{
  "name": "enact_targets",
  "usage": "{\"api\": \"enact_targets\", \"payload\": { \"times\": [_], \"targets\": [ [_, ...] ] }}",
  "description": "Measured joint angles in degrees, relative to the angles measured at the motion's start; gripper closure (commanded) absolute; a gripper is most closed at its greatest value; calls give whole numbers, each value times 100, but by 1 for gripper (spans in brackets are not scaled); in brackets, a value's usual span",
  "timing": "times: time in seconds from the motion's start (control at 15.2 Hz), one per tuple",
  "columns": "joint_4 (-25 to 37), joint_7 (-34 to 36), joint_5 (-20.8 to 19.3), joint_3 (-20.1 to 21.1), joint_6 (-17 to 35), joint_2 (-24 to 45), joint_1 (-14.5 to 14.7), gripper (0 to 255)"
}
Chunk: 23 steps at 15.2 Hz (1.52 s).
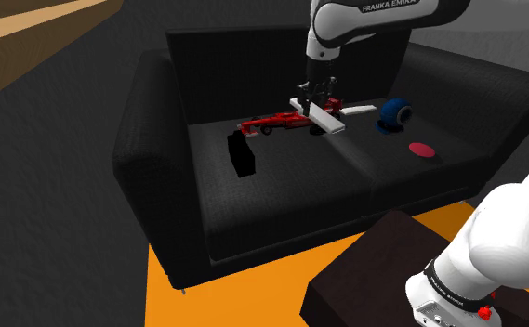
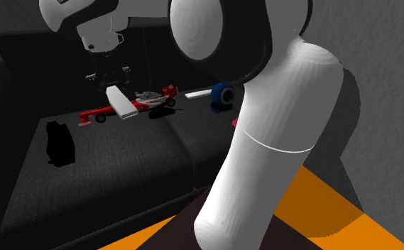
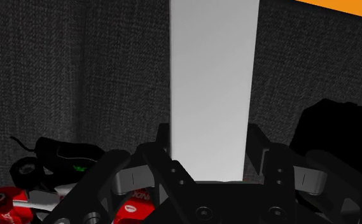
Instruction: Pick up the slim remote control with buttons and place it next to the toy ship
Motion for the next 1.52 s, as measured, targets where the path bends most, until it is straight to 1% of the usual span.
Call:
{"api": "enact_targets", "payload": {
  "times": [0.26,0.73,1.52],
  "targets": [
    [65,540,34,309,-10,74,242,255],
    [460,1432,65,803,-135,379,647,255],
    [-279,1581,51,862,709,490,698,255]
  ]
}}
